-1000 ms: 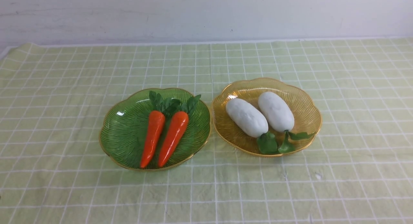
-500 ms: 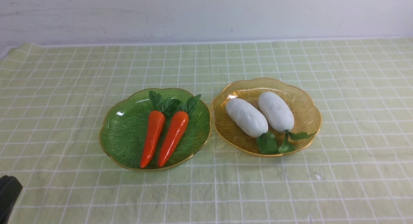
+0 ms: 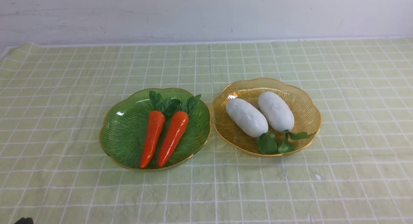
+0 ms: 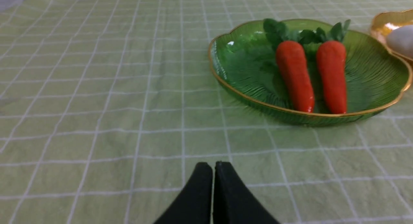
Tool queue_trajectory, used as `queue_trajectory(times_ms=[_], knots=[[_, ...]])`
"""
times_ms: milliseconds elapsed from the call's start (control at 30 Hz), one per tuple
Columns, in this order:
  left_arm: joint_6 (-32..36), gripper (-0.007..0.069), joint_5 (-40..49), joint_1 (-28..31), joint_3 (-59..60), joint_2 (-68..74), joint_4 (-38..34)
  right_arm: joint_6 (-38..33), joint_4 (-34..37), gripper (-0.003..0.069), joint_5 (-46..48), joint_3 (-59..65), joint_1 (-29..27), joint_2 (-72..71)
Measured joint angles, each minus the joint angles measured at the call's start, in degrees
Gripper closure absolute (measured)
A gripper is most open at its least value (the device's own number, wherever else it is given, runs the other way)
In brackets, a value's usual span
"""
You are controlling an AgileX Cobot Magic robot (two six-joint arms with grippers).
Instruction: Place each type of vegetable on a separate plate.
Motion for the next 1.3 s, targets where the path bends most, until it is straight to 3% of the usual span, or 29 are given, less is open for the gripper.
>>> queue_trajectory(times_ms=[1300], knots=[[-0.2,0.0632,2.2,0.5,0.0,0.0,1.4,1.6,0.0,0.0673,0.0,0.0,0.0,0.0]])
